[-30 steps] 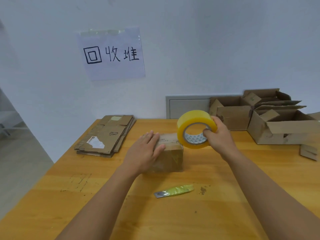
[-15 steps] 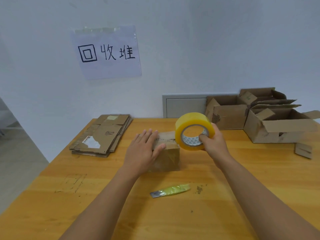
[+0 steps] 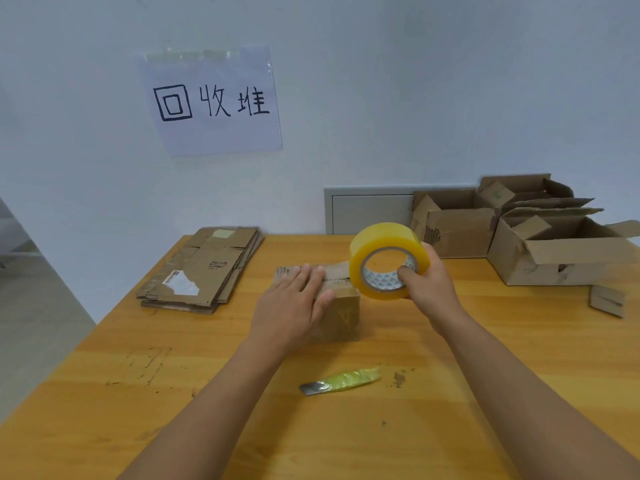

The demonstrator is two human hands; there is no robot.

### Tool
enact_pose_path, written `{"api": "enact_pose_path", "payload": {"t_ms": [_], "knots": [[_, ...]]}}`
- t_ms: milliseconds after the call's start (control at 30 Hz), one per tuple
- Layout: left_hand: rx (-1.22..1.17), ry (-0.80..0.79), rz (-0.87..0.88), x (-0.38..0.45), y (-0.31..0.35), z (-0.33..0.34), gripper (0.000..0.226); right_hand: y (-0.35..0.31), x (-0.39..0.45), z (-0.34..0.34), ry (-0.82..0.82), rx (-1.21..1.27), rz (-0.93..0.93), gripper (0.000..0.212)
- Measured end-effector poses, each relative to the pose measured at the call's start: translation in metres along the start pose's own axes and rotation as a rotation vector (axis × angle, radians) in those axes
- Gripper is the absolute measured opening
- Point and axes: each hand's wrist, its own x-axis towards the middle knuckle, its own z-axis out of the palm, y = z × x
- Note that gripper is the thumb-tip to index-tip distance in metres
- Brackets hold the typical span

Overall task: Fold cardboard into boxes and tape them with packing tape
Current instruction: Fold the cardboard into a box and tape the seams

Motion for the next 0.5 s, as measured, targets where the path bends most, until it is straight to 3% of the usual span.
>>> {"api": "enact_pose_path", "payload": {"t_ms": [333,500], "knots": [[0.088,-0.094,-0.038,0.004,0.03,-0.011,0.093,0.001,0.003,-0.001,-0.003,0.003,0.01,0.044],[0.078,-0.056,-0.069,0.003,0.033,-0.002,0.094,0.006,0.004,-0.002,-0.016,0.066,0.053,0.053]]}}
